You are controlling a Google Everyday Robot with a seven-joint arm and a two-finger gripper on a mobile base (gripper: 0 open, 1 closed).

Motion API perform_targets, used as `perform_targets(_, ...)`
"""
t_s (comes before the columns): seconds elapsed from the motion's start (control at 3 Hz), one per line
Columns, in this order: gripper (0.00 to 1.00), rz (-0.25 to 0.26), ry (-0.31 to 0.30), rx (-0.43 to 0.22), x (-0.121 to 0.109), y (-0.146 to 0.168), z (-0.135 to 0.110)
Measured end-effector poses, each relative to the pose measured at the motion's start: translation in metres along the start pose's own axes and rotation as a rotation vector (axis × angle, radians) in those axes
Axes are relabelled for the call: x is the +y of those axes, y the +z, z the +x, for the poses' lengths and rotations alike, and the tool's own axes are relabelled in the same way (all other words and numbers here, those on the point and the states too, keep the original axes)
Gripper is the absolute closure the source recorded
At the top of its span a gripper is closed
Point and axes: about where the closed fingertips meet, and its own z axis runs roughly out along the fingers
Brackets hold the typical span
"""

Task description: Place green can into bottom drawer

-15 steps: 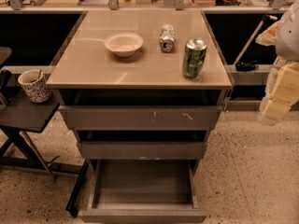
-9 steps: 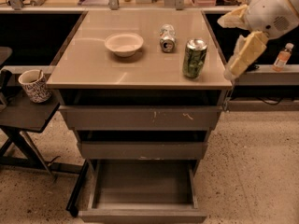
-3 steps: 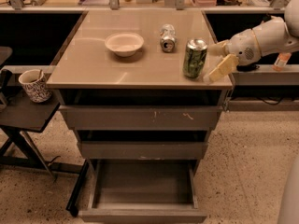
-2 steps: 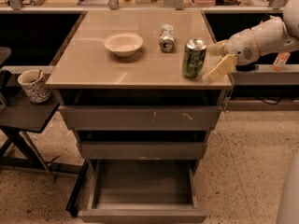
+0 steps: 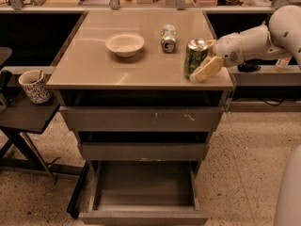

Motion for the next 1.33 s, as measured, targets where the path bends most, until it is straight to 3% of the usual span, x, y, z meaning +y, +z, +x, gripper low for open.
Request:
perform_targets(0.33, 0.0, 0.0, -0.008, -0.005, -0.0006, 0.0022, -0.0014)
perform_targets(0.67, 0.19, 0.0, -0.008, -0.005, -0.0006, 0.0022, -0.0014)
perform_targets(1.33, 0.65, -0.001, -0.017, 0.017, -0.002, 0.0055, -0.0043)
